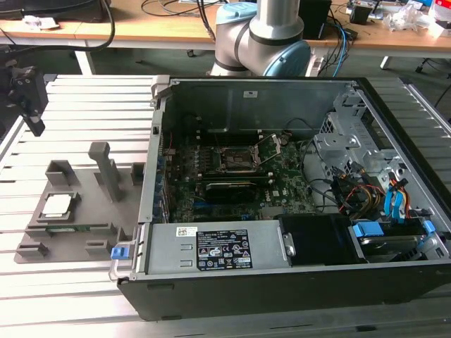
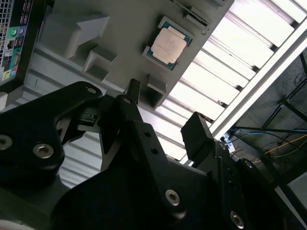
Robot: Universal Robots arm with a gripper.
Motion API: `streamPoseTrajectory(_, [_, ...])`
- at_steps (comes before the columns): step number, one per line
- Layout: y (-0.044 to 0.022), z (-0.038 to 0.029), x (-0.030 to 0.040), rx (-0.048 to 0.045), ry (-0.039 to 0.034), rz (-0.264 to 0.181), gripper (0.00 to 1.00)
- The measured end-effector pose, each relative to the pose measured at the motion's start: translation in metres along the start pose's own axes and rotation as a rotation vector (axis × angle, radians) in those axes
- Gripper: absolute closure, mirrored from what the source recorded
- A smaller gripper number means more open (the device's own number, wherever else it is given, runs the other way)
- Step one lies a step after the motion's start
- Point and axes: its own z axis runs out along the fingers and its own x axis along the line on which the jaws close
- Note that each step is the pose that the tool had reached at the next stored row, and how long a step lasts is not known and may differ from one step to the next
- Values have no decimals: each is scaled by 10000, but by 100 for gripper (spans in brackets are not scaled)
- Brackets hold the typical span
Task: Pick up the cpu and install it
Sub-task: 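Pick up the cpu and move it towards the insertion slot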
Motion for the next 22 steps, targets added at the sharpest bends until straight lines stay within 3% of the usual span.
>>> streamPoseTrajectory(22, [1,148,4,-1,-1,0,38])
